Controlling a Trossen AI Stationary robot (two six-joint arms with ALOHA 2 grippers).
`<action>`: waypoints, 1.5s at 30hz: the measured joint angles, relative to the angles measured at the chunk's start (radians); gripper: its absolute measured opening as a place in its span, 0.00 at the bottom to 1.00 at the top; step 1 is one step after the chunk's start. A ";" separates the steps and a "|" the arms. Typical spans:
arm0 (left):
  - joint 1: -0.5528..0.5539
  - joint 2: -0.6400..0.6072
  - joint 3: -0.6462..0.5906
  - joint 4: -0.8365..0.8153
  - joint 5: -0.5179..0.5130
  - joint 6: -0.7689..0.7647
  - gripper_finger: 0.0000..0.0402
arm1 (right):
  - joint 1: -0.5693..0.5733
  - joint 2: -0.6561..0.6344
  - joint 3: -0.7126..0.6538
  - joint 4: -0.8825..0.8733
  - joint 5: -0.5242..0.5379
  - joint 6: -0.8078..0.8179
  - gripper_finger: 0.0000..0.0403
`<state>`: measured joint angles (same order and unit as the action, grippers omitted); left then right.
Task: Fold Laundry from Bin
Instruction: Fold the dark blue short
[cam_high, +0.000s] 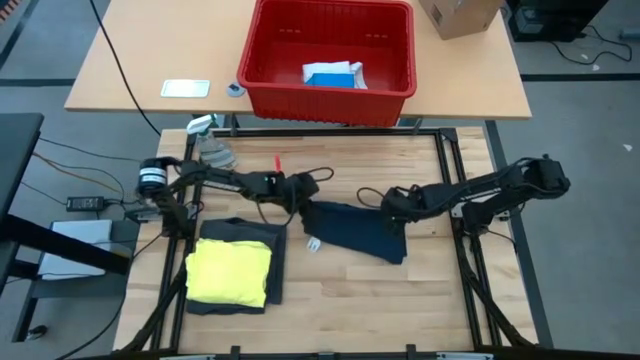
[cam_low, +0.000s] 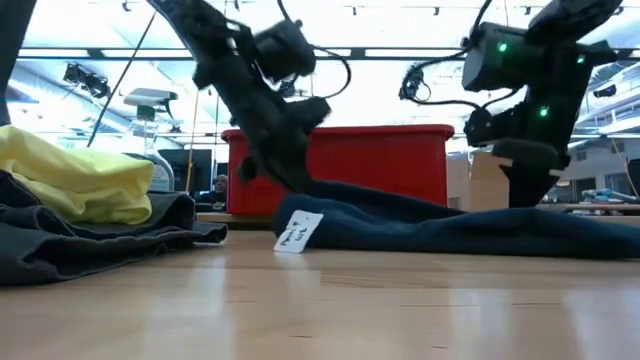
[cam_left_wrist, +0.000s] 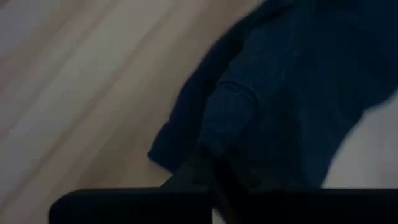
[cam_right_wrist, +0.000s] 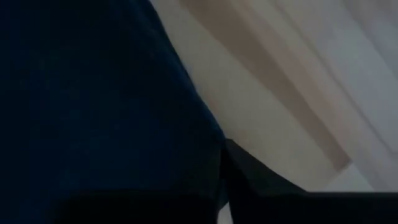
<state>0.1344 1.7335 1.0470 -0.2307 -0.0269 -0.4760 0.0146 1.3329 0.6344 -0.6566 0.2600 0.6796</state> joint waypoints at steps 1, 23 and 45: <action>0.012 0.011 0.000 0.020 -0.001 -0.023 0.05 | -0.014 -0.001 -0.003 -0.003 -0.001 -0.008 0.08; -0.122 -0.065 0.003 0.071 0.054 -0.499 0.36 | -0.095 -0.080 -0.106 0.260 -0.217 -0.104 0.38; 0.048 0.051 0.017 0.038 0.030 -0.133 0.29 | 0.424 -0.064 -0.102 0.537 -0.210 0.838 0.30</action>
<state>0.1828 1.7849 1.0643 -0.1922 0.0033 -0.6092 0.4386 1.2690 0.5326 -0.1197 0.0497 1.5178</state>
